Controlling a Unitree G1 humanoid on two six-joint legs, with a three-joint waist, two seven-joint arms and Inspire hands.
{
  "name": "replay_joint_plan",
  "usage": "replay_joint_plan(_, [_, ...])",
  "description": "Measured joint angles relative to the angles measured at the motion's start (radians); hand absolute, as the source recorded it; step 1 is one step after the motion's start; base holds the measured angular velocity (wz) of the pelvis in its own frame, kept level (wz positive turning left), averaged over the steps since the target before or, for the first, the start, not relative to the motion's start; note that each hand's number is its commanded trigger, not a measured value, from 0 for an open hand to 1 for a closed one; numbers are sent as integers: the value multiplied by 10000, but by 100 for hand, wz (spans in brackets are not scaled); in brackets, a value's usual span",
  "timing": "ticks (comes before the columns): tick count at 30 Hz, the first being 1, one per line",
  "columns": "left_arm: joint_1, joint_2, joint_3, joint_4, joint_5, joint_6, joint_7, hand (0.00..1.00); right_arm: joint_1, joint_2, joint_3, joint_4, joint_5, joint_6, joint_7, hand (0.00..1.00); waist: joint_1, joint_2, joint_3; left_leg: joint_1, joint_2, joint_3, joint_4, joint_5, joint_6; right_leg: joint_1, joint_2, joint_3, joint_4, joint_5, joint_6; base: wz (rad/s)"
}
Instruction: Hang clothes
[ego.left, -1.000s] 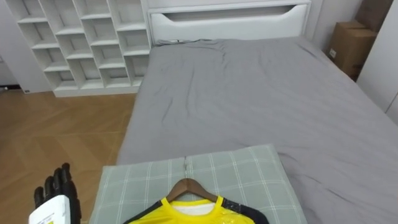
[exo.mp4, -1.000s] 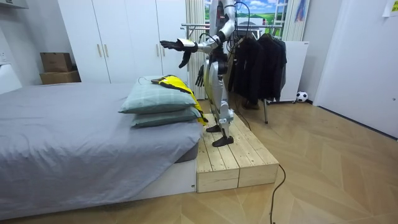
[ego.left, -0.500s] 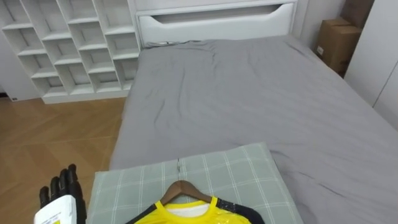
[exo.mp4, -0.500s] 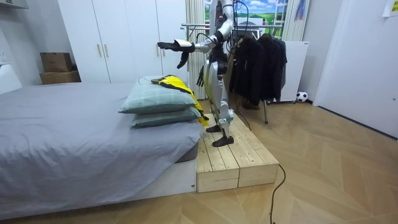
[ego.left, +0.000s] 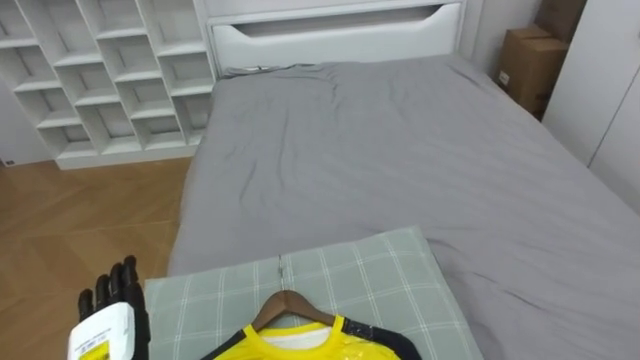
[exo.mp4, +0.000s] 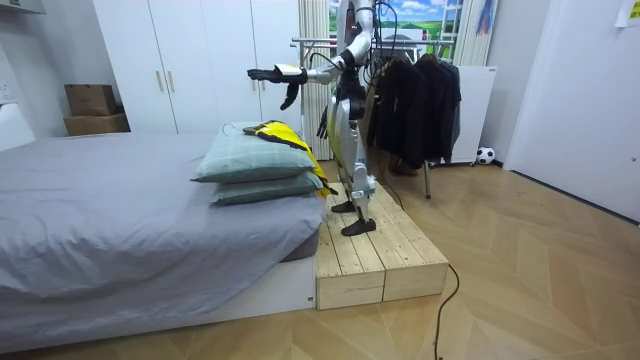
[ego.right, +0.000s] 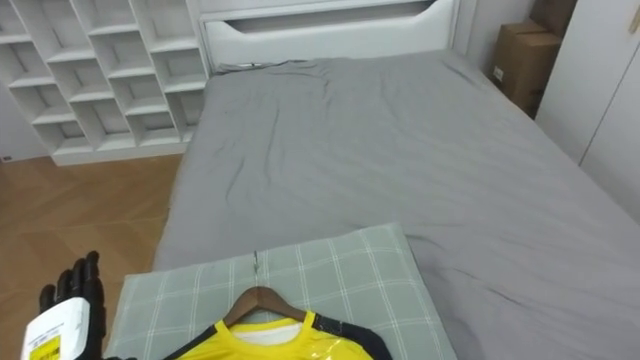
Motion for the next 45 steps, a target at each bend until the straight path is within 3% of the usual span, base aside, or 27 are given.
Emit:
replay_joint_plan(7, [-822, 170, 0, -8, -9, 60, -195, 0, -14, -4, -3, -134, -382, 0, 21, 0, -187, -94, -27, 9, -1, 23, 2, 1, 1, -3, 2, 50, 3, 0, 0, -2])
replay_joint_plan(13, [-1014, 169, -24, -9, 258, 62, -324, 0, -1, -23, 5, -124, -294, -4, -22, 0, -239, -60, -40, -25, 9, 234, 39, 2, 2, -127, 20, 317, 35, 14, -2, -13])
replay_joint_plan(24, [-1593, 168, -1431, 191, 460, 121, -510, 0, -251, -32, 237, -9, -259, -10, -247, 0, -349, -28, -31, -541, 35, 226, 53, 4, 6, -690, 50, 417, 177, 119, -18, -2])
replay_joint_plan(31, [-1722, 170, -1820, 427, 472, 124, -1038, 0, -316, -18, 241, 26, -250, -35, -300, 0, -752, -35, 31, -599, 72, 237, 51, 4, 6, -767, 101, 503, 170, 215, -26, -3])
replay_joint_plan(37, [-2307, 136, -2028, 1833, 463, 45, -1535, 0, -323, 12, 240, 27, -255, -134, -353, 0, -803, -15, 73, -609, 84, 265, 51, 4, 6, -796, 113, 495, 173, 216, -29, 0])
replay_joint_plan(45, [-2288, 38, -2378, 2739, 433, 49, -2202, 0, -399, -37, 265, 21, -136, -135, -411, 0, -770, 88, 60, -682, 103, 231, 48, 4, 5, -860, 116, 416, 174, 226, -44, 1])
